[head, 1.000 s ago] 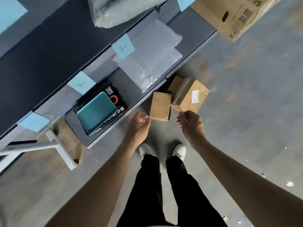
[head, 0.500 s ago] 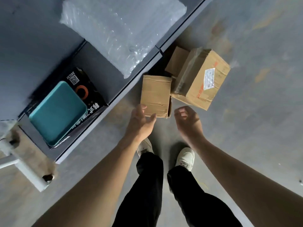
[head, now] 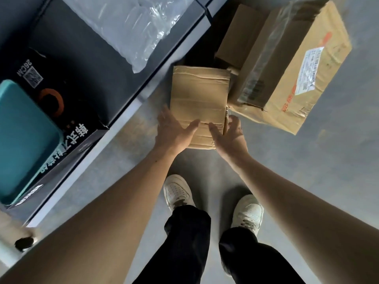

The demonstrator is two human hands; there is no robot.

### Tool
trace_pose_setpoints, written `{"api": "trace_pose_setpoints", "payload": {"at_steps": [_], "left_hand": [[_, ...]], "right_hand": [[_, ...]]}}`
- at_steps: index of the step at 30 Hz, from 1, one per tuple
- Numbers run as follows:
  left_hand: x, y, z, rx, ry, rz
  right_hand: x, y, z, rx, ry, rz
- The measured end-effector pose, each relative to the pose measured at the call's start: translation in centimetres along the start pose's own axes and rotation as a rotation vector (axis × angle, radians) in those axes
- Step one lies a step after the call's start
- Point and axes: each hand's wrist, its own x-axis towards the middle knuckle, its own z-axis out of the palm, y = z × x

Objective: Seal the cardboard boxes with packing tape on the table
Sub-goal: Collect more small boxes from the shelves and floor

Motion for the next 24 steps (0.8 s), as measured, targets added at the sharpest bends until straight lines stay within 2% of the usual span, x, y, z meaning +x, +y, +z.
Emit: {"api": "trace_pose_setpoints", "payload": {"at_steps": [6, 11, 18, 24], "left_hand": [[2.0, -0.9, 1.7, -0.081, -0.057, -0.029], [1.8, -0.9, 1.8, -0.080, -0.029, -0.047], [-3.8, -1.1, -1.2, -0.149, 0.010, -0.159], [-10.8, 1.5, -5.9, -0.236, 0.024, -0.102]], "right_hand": [[2.2, 1.4, 1.6, 0.086, -0.080, 0.078], [1.9, 0.4, 1.9, 0.119, -0.037, 0.096], [-4.1, -1.8, 1.1, 0.057, -0.070, -0.035], [-10.1, -6.2, -2.0, 0.025, -0.028, -0.165]]}}
